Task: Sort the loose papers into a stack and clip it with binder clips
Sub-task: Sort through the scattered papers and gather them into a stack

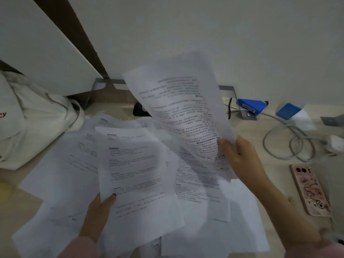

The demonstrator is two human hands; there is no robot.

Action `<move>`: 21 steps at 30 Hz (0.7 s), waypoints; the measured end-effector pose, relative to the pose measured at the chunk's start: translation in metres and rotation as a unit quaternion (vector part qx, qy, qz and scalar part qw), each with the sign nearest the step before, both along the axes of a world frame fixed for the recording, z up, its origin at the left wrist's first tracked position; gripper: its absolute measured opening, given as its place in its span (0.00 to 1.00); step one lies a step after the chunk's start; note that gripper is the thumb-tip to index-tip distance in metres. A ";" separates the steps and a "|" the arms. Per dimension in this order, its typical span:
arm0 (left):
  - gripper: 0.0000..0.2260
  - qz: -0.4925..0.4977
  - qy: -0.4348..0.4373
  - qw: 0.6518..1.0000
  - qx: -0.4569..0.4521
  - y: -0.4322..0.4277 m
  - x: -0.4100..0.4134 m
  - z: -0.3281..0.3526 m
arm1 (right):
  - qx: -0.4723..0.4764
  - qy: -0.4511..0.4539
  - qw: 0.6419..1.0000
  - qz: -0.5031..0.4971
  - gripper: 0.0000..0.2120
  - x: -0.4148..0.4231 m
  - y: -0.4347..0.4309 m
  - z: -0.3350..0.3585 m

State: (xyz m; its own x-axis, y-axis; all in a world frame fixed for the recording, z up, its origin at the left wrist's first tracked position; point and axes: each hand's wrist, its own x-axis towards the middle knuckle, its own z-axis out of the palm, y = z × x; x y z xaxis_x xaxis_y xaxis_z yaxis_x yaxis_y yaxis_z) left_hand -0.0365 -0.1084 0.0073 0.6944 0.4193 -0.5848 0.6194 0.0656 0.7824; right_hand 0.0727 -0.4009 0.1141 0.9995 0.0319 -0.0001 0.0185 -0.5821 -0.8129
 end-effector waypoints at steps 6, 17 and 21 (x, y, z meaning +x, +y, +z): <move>0.15 -0.014 -0.010 1.000 -0.017 0.009 -0.005 0.008 | 0.298 0.135 0.944 -0.029 0.09 0.008 0.012 0.011; 0.12 0.004 0.005 0.999 -0.036 0.022 -0.016 0.001 | 0.239 0.256 0.914 -0.204 0.13 -0.003 0.005 -0.081; 0.15 0.006 0.018 0.999 -0.033 0.027 -0.017 -0.005 | 0.189 0.265 0.919 -0.220 0.11 -0.008 0.002 -0.104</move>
